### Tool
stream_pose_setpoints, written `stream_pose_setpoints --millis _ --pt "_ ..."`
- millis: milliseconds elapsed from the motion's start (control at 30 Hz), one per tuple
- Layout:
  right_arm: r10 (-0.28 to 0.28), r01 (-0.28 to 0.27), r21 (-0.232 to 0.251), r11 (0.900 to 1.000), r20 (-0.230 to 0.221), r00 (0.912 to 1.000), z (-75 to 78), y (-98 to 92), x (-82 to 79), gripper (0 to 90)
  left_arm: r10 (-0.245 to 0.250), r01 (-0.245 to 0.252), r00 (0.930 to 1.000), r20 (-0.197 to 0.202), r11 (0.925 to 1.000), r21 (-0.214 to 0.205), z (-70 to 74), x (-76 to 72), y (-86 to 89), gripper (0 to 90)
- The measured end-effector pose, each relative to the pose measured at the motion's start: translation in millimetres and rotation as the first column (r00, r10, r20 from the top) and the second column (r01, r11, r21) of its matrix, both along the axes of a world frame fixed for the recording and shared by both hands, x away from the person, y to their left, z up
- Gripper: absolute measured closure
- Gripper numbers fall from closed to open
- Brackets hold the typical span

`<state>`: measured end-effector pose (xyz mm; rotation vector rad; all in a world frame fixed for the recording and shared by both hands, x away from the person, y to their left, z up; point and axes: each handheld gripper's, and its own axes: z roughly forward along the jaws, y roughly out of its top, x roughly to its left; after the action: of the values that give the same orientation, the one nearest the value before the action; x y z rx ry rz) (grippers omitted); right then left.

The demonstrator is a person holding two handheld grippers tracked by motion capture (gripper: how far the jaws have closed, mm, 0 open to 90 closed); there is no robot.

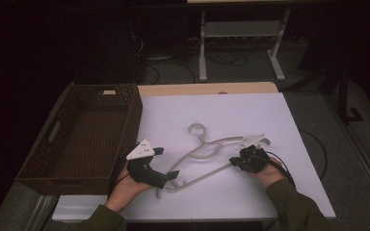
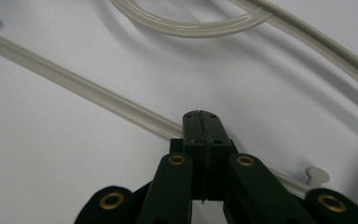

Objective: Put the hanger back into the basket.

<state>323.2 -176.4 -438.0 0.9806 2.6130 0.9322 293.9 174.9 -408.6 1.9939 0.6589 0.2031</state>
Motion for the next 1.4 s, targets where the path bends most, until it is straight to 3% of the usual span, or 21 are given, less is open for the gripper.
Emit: stream_pose_setpoints --millis 200,267,433,567,600,700,733,1000,1133,1233,1400 --pt "-0.004 0.004 -0.001 1.0000 -0.005 1.0000 0.0 0.1 0.1 90.0 0.002 -0.001 0.9999 -0.017 0.9990 0.045 -1.6 14.7 -10.4 0.0" --pt "-0.005 0.005 -0.001 1.0000 -0.005 1.0000 0.0 0.2 0.0 89.9 -0.004 0.006 0.9996 -0.027 0.9959 0.090 -3.4 25.6 -18.2 0.1" --pt "-0.005 0.005 0.002 1.0000 -0.006 1.0000 -0.2 -0.1 0.1 90.0 -0.017 0.026 0.9978 -0.065 0.9912 0.130 -8.4 43.5 -29.0 6.8" --pt "-0.003 0.003 0.001 1.0000 -0.005 1.0000 -0.3 -0.3 0.2 90.0 -0.018 0.032 0.9969 -0.077 0.9811 0.191 -13.0 52.0 -36.2 9.0" --pt "-0.003 0.003 0.001 1.0000 -0.005 1.0000 -0.3 -0.3 0.2 90.0 -0.014 0.028 0.9968 -0.079 0.9823 0.185 -15.1 53.1 -38.4 11.7" --pt "-0.002 0.002 0.003 1.0000 -0.008 1.0000 -0.3 -0.7 0.2 90.0 -0.024 0.044 0.9956 -0.091 0.9723 0.230 -19.3 56.8 -43.2 14.9" --pt "-0.001 0.001 0.003 1.0000 -0.009 1.0000 -0.3 -1.0 0.3 90.0 -0.019 0.040 0.9953 -0.095 0.9721 0.231 -20.8 57.2 -45.3 16.1" --pt "0.000 0.000 0.002 1.0000 -0.009 1.0000 -0.2 -1.2 0.3 90.0 -0.044 0.068 0.9953 -0.087 0.9492 0.307 -25.2 62.4 -56.6 36.7" --pt "0.001 -0.001 0.002 1.0000 -0.009 1.0000 -0.3 -1.5 0.4 90.0 -0.050 0.075 0.9950 -0.086 0.9454 0.317 -25.5 63.3 -59.5 49.6" --pt "0.001 -0.001 0.003 1.0000 -0.011 0.9999 -0.3 -1.7 0.4 90.0 -0.052 0.079 0.9949 -0.086 0.9346 0.347 -26.9 62.7 -63.7 55.6" --pt "0.005 -0.005 0.003 1.0000 -0.007 1.0000 -0.5 -2.0 0.6 90.0 -0.053 0.079 0.9952 -0.083 0.9308 0.357 -25.7 61.6 -65.8 66.7"
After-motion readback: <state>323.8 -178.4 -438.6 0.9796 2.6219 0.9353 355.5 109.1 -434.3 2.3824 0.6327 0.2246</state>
